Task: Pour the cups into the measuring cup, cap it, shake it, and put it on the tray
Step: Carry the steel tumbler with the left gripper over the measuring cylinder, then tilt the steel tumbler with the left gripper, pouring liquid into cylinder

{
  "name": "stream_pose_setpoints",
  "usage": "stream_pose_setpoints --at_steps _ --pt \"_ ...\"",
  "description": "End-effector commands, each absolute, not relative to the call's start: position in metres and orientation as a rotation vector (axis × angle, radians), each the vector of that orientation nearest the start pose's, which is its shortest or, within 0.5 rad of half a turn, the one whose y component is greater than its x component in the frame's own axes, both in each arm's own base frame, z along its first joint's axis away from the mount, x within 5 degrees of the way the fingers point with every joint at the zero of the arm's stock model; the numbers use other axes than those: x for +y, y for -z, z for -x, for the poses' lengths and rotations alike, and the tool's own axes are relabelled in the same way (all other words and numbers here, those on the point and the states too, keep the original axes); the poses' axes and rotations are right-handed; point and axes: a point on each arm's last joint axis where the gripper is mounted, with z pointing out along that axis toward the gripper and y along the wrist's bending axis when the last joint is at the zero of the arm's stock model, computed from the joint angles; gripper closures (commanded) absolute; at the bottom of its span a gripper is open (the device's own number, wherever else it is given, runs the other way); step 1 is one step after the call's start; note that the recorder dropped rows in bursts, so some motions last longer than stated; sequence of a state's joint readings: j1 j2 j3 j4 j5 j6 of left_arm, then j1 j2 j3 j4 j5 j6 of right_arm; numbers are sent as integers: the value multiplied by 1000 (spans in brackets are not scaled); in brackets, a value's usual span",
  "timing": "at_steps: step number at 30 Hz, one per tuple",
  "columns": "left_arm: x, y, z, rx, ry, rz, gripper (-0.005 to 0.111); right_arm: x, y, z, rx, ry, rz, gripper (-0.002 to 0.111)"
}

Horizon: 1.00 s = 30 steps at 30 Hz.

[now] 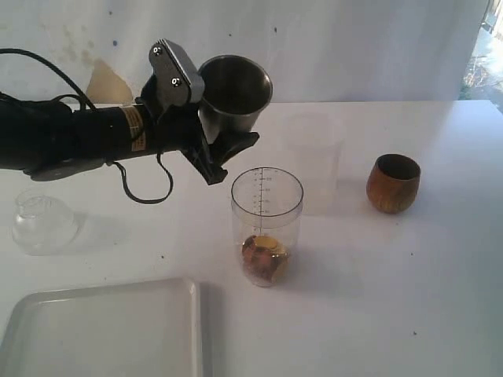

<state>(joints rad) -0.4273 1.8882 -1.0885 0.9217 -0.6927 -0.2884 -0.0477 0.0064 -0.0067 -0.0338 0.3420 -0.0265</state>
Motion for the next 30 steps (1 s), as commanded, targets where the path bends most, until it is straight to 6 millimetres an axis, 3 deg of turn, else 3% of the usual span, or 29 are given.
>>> stream_pose_setpoints --at_steps 1,30 --pt "-213 -224 -348 1319 422 -1157 107 -3 -182 -53 1825 79 3 108" --pt "-215 -222 -345 1146 252 -1346 107 -3 -182 -53 1825 67 -13 108"
